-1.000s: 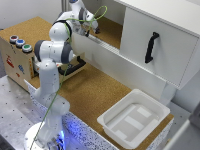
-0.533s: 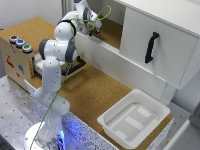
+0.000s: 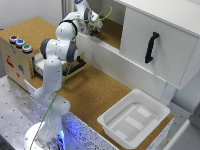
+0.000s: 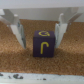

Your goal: Go towards the purple block and grasp it

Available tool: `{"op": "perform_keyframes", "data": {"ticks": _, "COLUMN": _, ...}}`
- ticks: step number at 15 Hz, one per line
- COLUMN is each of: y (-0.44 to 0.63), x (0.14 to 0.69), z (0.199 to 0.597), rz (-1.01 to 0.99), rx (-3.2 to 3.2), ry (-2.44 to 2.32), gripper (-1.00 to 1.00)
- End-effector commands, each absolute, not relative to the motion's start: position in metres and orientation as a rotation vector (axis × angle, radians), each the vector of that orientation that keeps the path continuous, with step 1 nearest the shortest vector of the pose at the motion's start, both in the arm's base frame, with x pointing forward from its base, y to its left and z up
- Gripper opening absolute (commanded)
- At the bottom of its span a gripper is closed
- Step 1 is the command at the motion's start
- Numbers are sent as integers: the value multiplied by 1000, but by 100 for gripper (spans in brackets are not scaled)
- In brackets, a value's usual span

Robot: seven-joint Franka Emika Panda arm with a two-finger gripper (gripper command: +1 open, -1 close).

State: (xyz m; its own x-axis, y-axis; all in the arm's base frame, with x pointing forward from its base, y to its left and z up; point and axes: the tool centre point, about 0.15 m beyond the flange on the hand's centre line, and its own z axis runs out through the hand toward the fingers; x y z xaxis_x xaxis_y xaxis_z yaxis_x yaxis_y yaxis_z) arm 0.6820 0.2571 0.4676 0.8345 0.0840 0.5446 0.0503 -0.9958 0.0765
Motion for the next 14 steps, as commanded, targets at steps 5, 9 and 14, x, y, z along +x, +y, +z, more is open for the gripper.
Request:
{"op": "perform_keyframes", "data": {"ticks": 5, "y": 244, "x": 675, "z": 483, "rz": 843, "rx": 2912, "ry": 17, "gripper": -100}}
{"op": "perform_keyframes", "data": {"ticks": 9, "y": 232, "x": 623, "z": 510, "rz": 878, "rx": 2925, "ry": 11, "gripper": -100}}
{"op": "perform_keyframes", "data": {"ticks": 14, "y": 222, "x": 547, "z": 525, "rz": 888, "rx": 2907, "ry": -52, "gripper": -100}}
